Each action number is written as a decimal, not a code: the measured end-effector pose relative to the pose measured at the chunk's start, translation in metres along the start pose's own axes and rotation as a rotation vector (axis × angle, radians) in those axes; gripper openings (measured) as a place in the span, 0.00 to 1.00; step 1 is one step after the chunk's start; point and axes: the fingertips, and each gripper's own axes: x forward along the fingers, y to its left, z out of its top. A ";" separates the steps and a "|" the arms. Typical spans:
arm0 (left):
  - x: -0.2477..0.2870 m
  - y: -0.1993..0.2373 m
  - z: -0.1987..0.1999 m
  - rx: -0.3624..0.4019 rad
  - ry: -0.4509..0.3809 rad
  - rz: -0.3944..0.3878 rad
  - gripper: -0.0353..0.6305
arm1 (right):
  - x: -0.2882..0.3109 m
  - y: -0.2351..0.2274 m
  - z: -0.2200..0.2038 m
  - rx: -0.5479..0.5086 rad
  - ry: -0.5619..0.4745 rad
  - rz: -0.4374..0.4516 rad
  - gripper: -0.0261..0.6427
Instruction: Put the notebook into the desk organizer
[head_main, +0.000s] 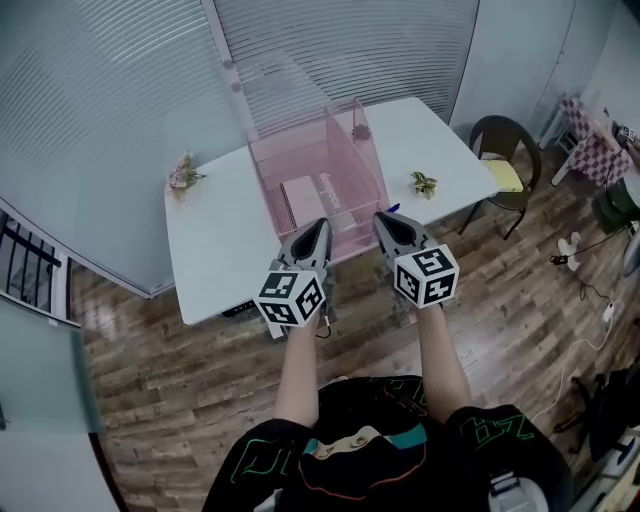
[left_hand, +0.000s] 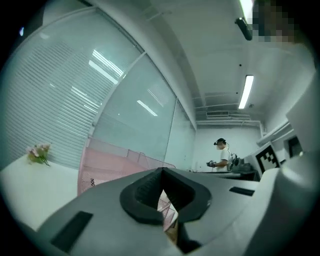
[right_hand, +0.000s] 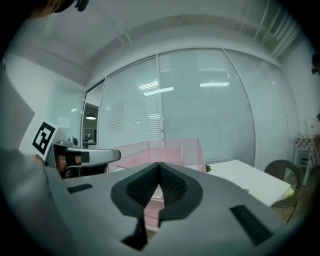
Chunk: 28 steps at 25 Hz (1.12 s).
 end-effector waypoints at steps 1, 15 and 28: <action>-0.003 0.001 0.002 0.021 -0.009 0.035 0.05 | -0.006 -0.004 0.004 -0.009 -0.014 -0.031 0.04; -0.037 0.009 0.034 0.085 -0.104 0.243 0.05 | -0.040 0.005 0.042 -0.103 -0.104 -0.034 0.04; -0.038 0.005 0.030 0.130 -0.077 0.251 0.05 | -0.046 -0.010 0.045 -0.083 -0.124 -0.066 0.04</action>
